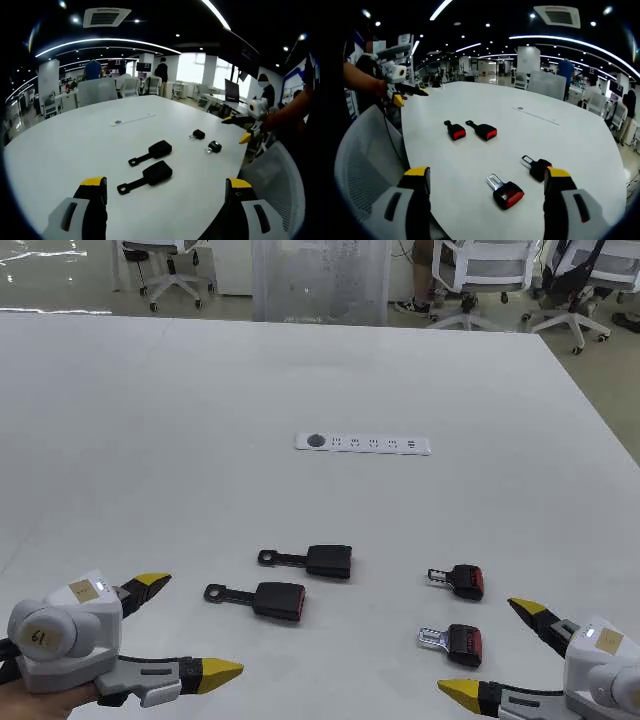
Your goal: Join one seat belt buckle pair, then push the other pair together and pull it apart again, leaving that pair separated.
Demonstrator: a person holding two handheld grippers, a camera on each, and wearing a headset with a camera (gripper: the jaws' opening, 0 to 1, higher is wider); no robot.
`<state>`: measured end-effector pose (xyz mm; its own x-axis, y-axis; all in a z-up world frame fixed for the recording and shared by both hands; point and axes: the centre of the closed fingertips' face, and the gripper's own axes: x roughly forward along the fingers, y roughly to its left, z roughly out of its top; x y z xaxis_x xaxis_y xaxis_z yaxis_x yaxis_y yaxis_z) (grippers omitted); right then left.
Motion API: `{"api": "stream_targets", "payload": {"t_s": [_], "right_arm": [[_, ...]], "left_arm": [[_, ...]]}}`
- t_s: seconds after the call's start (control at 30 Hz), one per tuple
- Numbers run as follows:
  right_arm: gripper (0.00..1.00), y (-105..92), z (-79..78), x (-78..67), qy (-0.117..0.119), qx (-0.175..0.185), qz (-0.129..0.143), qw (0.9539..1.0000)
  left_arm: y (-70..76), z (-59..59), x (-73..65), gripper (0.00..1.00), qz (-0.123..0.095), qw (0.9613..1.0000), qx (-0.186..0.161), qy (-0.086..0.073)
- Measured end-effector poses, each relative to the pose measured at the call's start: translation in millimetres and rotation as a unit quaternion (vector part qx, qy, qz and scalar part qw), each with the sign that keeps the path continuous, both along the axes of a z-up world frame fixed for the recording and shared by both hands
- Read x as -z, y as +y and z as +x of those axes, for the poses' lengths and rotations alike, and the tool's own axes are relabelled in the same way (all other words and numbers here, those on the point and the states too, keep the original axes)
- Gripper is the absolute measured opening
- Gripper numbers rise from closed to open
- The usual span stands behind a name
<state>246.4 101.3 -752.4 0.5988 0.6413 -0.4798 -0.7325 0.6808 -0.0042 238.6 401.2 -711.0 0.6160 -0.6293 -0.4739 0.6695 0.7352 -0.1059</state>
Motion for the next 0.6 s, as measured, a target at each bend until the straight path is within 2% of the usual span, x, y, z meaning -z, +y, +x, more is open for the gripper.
{"api": "stream_targets", "payload": {"t_s": [0.6], "right_arm": [[0.96,4.4,0.4,5.2,0.006,-0.007,-0.002,1.0000]], "left_arm": [[3.1,0.3,2.9,1.00,0.001,1.0000,-0.002,0.003]]}}
